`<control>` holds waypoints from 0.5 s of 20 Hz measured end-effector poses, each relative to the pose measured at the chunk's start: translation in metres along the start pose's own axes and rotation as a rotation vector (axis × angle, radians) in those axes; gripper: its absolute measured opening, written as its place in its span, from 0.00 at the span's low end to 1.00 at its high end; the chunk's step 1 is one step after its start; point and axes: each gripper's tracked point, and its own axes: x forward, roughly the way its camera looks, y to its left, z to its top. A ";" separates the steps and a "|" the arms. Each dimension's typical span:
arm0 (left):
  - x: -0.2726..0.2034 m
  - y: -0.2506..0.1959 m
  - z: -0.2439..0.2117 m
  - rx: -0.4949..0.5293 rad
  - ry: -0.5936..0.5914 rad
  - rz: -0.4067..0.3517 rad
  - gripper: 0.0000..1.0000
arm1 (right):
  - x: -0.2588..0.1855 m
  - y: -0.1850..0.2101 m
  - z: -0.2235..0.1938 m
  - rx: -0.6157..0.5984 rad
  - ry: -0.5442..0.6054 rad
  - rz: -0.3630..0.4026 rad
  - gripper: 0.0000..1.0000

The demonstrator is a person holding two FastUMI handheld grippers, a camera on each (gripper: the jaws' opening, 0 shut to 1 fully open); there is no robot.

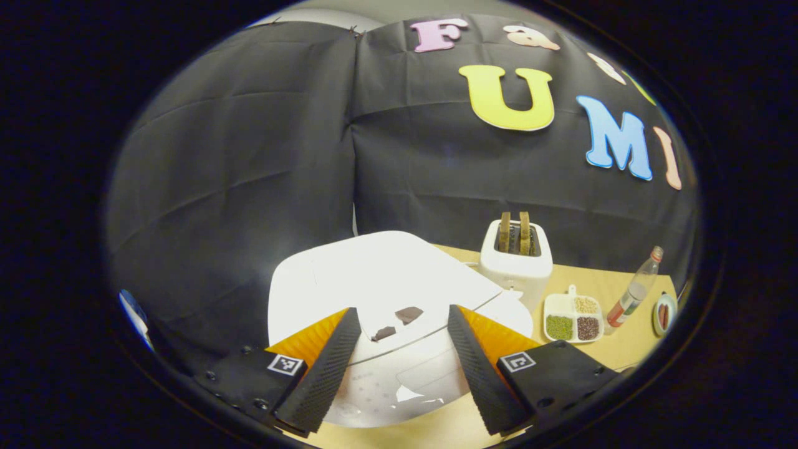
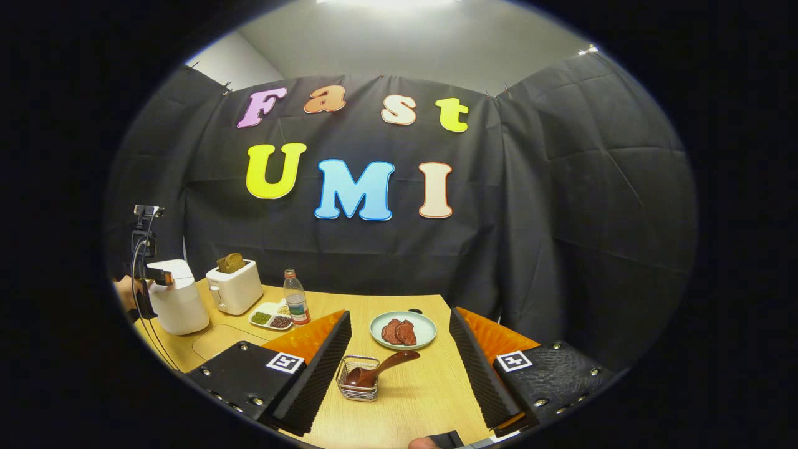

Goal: Close the left gripper, press the button to open the rice cooker; take a wooden spoon from the chopstick holder with the right hand, scoop a spoonful of rice and pour it into the rice cooker, then put the wooden spoon back into the chopstick holder.

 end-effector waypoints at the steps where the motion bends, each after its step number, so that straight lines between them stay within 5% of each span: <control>1: 0.000 0.000 -0.001 -0.013 0.009 0.002 0.99 | 0.001 0.002 -0.001 0.006 0.000 0.002 0.96; 10: -0.005 -0.001 -0.003 -0.109 0.070 -0.044 0.99 | -0.001 0.026 0.009 0.009 -0.038 0.041 0.96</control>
